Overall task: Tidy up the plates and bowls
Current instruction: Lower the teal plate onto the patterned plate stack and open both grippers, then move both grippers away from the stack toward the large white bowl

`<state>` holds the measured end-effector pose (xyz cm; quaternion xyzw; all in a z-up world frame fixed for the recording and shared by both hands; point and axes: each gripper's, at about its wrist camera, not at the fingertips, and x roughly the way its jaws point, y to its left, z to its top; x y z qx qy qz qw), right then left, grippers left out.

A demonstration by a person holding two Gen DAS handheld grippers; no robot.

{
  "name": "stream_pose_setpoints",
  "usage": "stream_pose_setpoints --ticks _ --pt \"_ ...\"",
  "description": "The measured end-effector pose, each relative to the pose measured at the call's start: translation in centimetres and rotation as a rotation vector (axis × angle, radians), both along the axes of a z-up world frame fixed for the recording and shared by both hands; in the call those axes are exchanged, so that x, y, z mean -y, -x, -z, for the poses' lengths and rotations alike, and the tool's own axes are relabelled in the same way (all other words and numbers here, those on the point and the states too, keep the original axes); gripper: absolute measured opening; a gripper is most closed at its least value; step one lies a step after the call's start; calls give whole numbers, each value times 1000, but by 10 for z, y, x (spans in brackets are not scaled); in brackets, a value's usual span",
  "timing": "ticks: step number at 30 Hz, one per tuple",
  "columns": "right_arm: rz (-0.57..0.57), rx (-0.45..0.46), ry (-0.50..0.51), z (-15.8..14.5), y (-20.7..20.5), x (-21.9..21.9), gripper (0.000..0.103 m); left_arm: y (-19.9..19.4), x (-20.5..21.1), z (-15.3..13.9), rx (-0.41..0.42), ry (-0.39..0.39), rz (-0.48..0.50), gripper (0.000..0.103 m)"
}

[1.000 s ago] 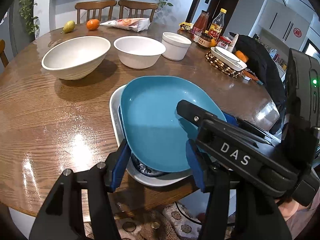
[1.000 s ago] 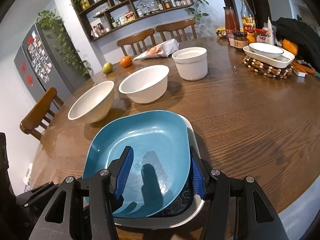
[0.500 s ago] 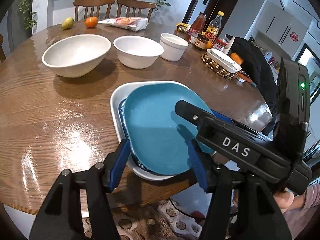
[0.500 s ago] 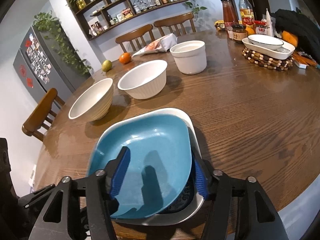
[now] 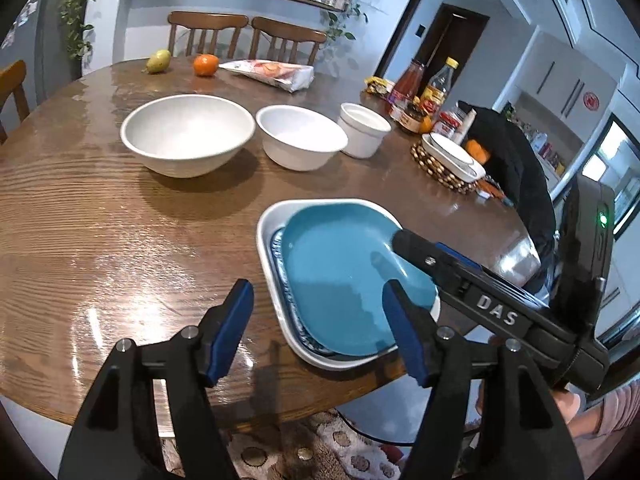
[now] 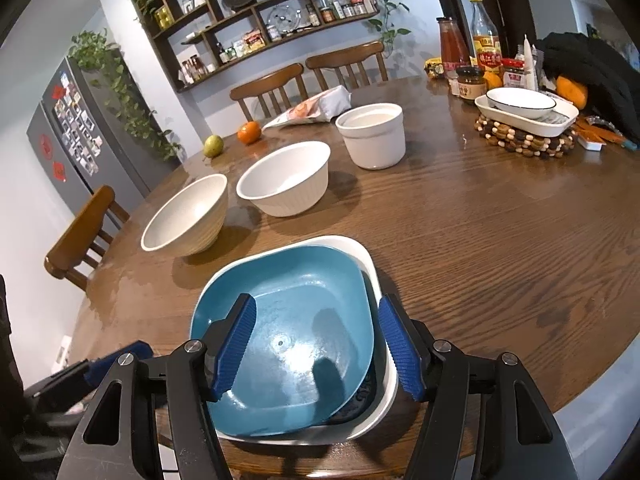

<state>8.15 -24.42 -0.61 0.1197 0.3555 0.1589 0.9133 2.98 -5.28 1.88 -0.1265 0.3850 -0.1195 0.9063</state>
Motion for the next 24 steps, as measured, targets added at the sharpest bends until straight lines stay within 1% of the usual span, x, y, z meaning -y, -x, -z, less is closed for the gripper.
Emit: stream_pose_setpoints --ticks 9,17,24 --pt "4 34 -3 -8 4 2 65 -1 -15 -1 5 13 -47 67" --pt "-4 48 13 -15 0 0 65 -6 -37 -5 11 26 -113 68" --pt "-1 62 27 -24 -8 -3 65 -18 -45 -10 15 19 -122 69"
